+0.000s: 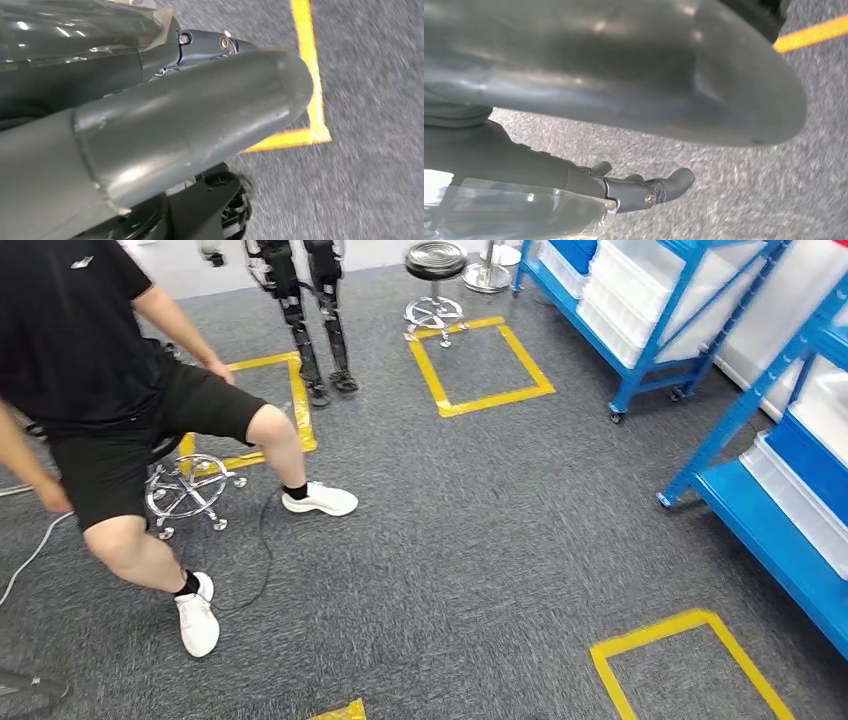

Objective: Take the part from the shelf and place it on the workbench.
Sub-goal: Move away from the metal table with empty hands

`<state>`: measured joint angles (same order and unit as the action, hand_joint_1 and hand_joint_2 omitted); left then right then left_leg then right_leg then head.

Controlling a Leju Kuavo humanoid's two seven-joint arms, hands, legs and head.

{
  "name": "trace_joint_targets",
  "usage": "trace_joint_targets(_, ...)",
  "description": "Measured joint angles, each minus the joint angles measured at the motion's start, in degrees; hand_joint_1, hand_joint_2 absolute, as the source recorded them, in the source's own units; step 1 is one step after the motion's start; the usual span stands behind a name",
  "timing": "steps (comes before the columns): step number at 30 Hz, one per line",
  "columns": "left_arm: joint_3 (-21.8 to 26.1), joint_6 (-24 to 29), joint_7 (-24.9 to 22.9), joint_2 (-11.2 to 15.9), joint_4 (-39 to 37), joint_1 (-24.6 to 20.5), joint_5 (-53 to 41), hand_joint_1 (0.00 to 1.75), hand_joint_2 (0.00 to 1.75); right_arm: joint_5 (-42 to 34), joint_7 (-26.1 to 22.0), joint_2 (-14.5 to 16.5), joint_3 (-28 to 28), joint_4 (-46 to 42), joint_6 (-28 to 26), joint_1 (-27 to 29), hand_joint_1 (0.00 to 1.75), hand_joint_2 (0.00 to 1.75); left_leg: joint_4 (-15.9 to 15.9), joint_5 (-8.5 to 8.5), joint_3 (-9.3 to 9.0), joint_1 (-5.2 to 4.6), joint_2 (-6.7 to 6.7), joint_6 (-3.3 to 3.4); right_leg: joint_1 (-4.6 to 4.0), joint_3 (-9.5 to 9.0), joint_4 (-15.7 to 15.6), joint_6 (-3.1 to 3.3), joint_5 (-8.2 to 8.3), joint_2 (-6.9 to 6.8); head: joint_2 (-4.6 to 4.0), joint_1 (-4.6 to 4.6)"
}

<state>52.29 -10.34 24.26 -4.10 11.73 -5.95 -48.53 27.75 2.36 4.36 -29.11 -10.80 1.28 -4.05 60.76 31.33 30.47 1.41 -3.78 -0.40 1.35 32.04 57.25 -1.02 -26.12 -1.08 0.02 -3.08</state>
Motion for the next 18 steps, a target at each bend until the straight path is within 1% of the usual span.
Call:
trace_joint_targets(1, -0.02, -0.03, -0.01, -0.01, -0.01, 0.04, -0.01, 0.0, 0.0, 0.0, 0.0, 0.0, 0.0, 0.0, -0.02, -0.03, 0.0, 0.0, 3.3, 1.94, 1.44, 0.1, 1.76, -0.04, 0.0, -0.01, -0.02, 0.37, 0.12, 0.63, 0.0, 0.07)
trace_joint_targets(2, -0.02, -0.07, -0.03, -0.02, -0.02, 0.14, -0.01, 0.0, 0.0, 0.0, 0.0, 0.01, 0.0, 0.01, -0.03, -0.08, 0.0, 0.0, 7.28, 3.89, 3.34, 0.11, 2.9, 0.03, -0.2, 0.03, 0.01, 0.64, 0.21, 1.31, 0.0, 0.09)
trace_joint_targets(3, -0.03, -0.1, -0.05, -0.01, -0.03, 0.24, -0.02, 0.0, 0.0, 0.0, 0.0, 0.03, 0.0, 0.01, -0.03, -0.09, 0.0, 0.0, 10.98, 5.27, 5.24, 0.1, 3.51, 0.09, -0.46, 0.06, 0.04, 0.77, 0.24, 2.11, 0.0, 0.1)
trace_joint_targets(4, -0.03, -0.12, -0.07, 0.0, -0.03, 0.33, -0.01, 0.0, 0.0, 0.01, 0.0, 0.05, 0.0, 0.02, -0.02, -0.05, 0.0, 0.0, 13.13, 5.54, 6.54, 0.09, 3.78, 0.2, -0.67, 0.06, 0.07, 0.83, 0.26, 2.92, 0.0, 0.1)
trace_joint_targets(5, -0.03, -0.19, -0.09, 0.01, -0.03, 0.37, -0.01, 0.0, 0.0, 0.02, 0.0, 0.07, -0.01, 0.02, -0.02, 0.02, 0.0, 0.0, 13.08, 4.58, 6.83, 0.09, 3.91, 0.36, -0.82, 0.02, 0.1, 0.83, 0.26, 3.73, 0.0, 0.1)
trace_joint_targets(6, -0.03, -0.28, -0.1, 0.02, -0.03, 0.38, -0.01, 0.0, 0.0, 0.04, 0.0, 0.07, -0.01, 0.02, 0.0, 0.09, 0.0, 0.0, 10.81, 2.65, 6.05, 0.09, 4.14, 0.57, -0.9, -0.05, 0.15, 0.83, 0.26, 4.52, 0.0, 0.1)
trace_joint_targets(7, -0.03, -0.37, -0.09, 0.02, -0.03, 0.38, -0.01, 0.0, 0.0, 0.07, 0.0, 0.07, -0.02, 0.02, 0.01, 0.12, 0.0, 0.0, 6.98, 0.27, 4.48, 0.11, 4.94, 0.82, -0.93, -0.08, 0.23, 0.82, 0.26, 5.28, 0.0, 0.1)
trace_joint_targets(8, -0.04, -0.44, -0.07, 0.05, -0.03, 0.37, -0.03, 0.0, 0.0, 0.09, 0.0, 0.09, -0.03, 0.02, 0.02, 0.11, 0.0, 0.0, 3.19, -1.5, 2.88, 0.11, 6.23, 1.01, -1.05, -0.04, 0.37, 0.76, 0.24, 5.96, 0.0, 0.09)
trace_joint_targets(9, -0.05, -0.47, -0.01, 0.07, -0.03, 0.36, -0.07, 0.0, 0.0, 0.1, 0.0, 0.1, -0.03, 0.01, 0.04, 0.09, 0.0, 0.0, 0.3, -2.64, 1.69, 0.07, 7.22, 1.13, -1.11, 0.1, 0.49, 0.64, 0.25, 6.57, 0.0, 0.08)
trace_joint_targets(10, -0.05, -0.47, 0.06, 0.09, -0.03, 0.35, -0.11, 0.0, 0.0, 0.1, 0.0, 0.11, -0.04, 0.01, 0.04, 0.1, 0.0, 0.0, -1.32, -3.09, 1.06, -0.05, 7.95, 1.23, -1.16, 0.35, 0.56, 0.44, 0.29, 7.08, 0.0, 0.07)
trace_joint_targets(11, -0.07, -0.43, 0.13, 0.1, -0.03, 0.34, -0.15, 0.0, 0.0, 0.1, 0.0, 0.13, -0.05, 0.01, 0.04, 0.18, 0.0, 0.0, -1.71, -3.0, 0.97, -0.28, 7.96, 1.37, -1.13, 0.63, 0.52, 0.13, 0.41, 7.57, 0.0, 0.07)
trace_joint_targets(12, -0.07, -0.31, 0.18, 0.09, -0.03, 0.32, -0.16, 0.0, 0.0, 0.1, 0.0, 0.13, -0.07, 0.02, 0.04, 0.32, 0.0, 0.0, -1.95, -3.22, 0.94, -0.46, 7.27, 1.66, -1.04, 1.0, 0.4, -0.27, 0.57, 8.09, 0.0, 0.07)
trace_joint_targets(13, -0.08, -0.15, 0.2, 0.04, -0.02, 0.28, -0.16, 0.0, 0.0, 0.1, 0.0, 0.1, -0.1, 0.02, 0.02, 0.49, 0.0, 0.0, -2.31, -3.54, 0.84, -0.53, 6.62, 2.06, -0.99, 1.32, 0.57, -0.57, 0.6, 7.89, 0.0, 0.08)
trace_joint_targets(14, -0.08, -0.02, 0.22, 0.01, -0.02, 0.25, -0.16, 0.0, 0.0, 0.11, 0.0, 0.07, -0.13, 0.02, 0.0, 0.63, 0.0, 0.0, -2.76, -3.88, 0.72, -0.53, 5.96, 2.53, -1.0, 1.87, 1.29, -0.71, 0.23, 6.9, 0.0, 0.04)
trace_joint_targets(15, -0.08, 0.07, 0.22, 0.0, -0.01, 0.26, -0.17, 0.0, 0.0, 0.11, 0.0, 0.05, -0.15, 0.02, -0.02, 0.68, 0.0, 0.0, -3.21, -4.2, 0.63, -0.46, 5.18, 2.93, -1.07, 2.98, 3.24, -0.66, -0.83, 5.43, 0.0, -0.05)
trace_joint_targets(16, -0.08, 0.08, 0.22, 0.01, -0.01, 0.31, -0.2, 0.0, 0.0, 0.12, -0.01, 0.03, -0.17, 0.02, -0.04, 0.65, 0.0, 0.0, -3.46, -4.39, 0.61, -0.45, 4.35, 3.19, -1.04, 4.49, 6.3, -0.44, -2.37, 3.73, 0.0, -0.14)
trace_joint_targets(17, -0.07, 0.09, 0.22, 0.07, -0.01, 0.39, -0.3, 0.0, 0.0, 0.11, -0.01, 0.04, -0.2, 0.02, -0.05, 0.6, 0.0, 0.0, -3.54, -4.42, 0.67, -0.52, 3.54, 3.34, -0.97, 6.49, 10.11, -0.29, -4.18, 2.57, 0.0, -0.24)
trace_joint_targets(18, -0.08, 0.14, 0.21, 0.13, -0.01, 0.46, -0.43, 0.0, 0.0, 0.11, -0.01, 0.05, -0.23, 0.02, -0.07, 0.57, 0.0, 0.0, -3.54, -4.43, 0.77, -0.58, 2.63, 3.38, -0.8, 8.43, 13.98, -0.35, -5.72, 2.09, 0.0, -0.28)
